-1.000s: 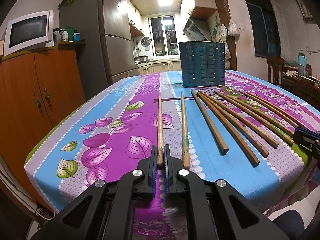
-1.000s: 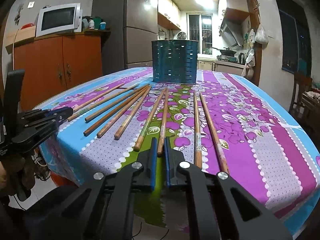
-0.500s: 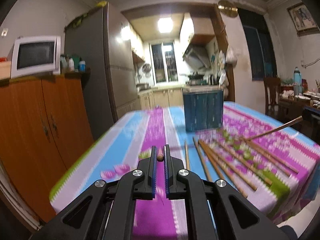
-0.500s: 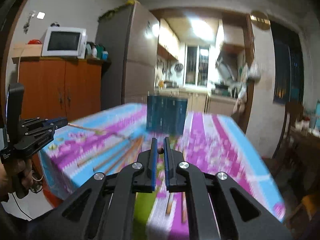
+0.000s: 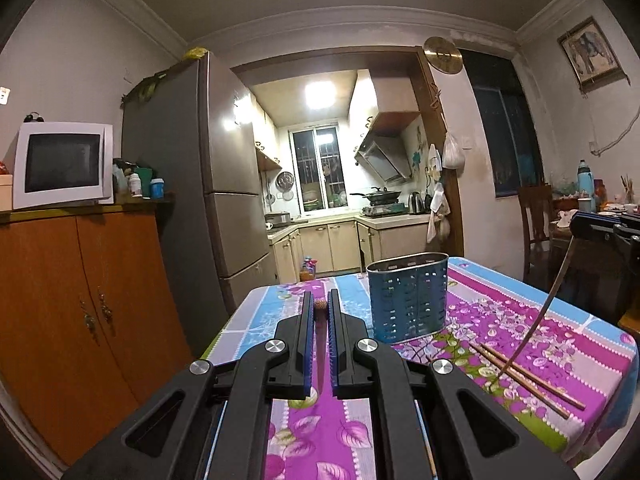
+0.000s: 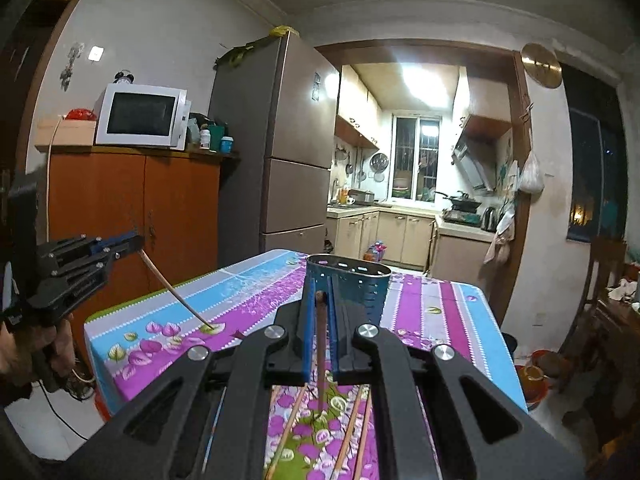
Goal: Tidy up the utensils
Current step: 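Lift both held chopsticks and carry them over the blue slotted holder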
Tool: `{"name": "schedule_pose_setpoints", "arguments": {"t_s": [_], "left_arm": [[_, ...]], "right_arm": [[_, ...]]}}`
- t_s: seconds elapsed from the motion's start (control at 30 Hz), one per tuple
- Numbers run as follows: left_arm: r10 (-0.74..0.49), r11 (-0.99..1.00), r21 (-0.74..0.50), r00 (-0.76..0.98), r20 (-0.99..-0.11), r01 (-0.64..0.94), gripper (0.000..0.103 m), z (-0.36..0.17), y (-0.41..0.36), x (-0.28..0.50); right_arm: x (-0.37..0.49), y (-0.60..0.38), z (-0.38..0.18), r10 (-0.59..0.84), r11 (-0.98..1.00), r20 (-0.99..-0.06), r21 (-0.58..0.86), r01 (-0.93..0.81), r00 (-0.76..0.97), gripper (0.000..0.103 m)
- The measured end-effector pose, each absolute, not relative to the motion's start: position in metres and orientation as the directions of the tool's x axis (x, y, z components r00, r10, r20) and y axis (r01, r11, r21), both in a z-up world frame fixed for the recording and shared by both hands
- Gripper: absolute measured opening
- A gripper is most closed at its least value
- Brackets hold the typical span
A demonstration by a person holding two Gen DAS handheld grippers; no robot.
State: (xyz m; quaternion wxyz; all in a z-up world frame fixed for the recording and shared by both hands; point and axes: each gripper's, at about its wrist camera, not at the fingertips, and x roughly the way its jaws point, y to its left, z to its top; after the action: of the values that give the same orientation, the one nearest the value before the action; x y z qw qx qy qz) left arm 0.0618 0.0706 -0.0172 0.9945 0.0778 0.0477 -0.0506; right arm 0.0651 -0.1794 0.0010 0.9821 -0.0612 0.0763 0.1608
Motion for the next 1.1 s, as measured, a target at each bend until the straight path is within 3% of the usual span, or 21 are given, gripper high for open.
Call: {"name": "schedule_pose_setpoints", "arguments": {"t_s": [0.3,0.67,0.9,1.1], "left_arm": [[-0.202,0.965,0.140,0.968,-0.146,0.223,0.008,0.051,0.063,0.113],[-0.283,0.943,0.143,0.950,-0.135,0.301,0.008,0.150,0.029,0.177],[-0.302,0.941,0.096,0.935,-0.184,0.323,0.008,0.181,0.011,0.237],[-0.327,0.932,0.071,0.910,-0.256,0.355,0.008,0.171,-0.005,0.272]], "right_arm": [[0.116,-0.189,0.056,0.334,0.932,-0.231,-0.061,-0.356,0.914,0.005],[0.191,-0.187,0.159,0.288,0.939,-0.212,-0.127,-0.318,0.934,0.005],[0.253,-0.192,0.175,0.246,0.953,-0.237,-0.116,-0.279,0.940,0.005],[0.292,-0.192,0.163,0.256,0.958,-0.265,-0.058,-0.281,0.930,0.005]]}}
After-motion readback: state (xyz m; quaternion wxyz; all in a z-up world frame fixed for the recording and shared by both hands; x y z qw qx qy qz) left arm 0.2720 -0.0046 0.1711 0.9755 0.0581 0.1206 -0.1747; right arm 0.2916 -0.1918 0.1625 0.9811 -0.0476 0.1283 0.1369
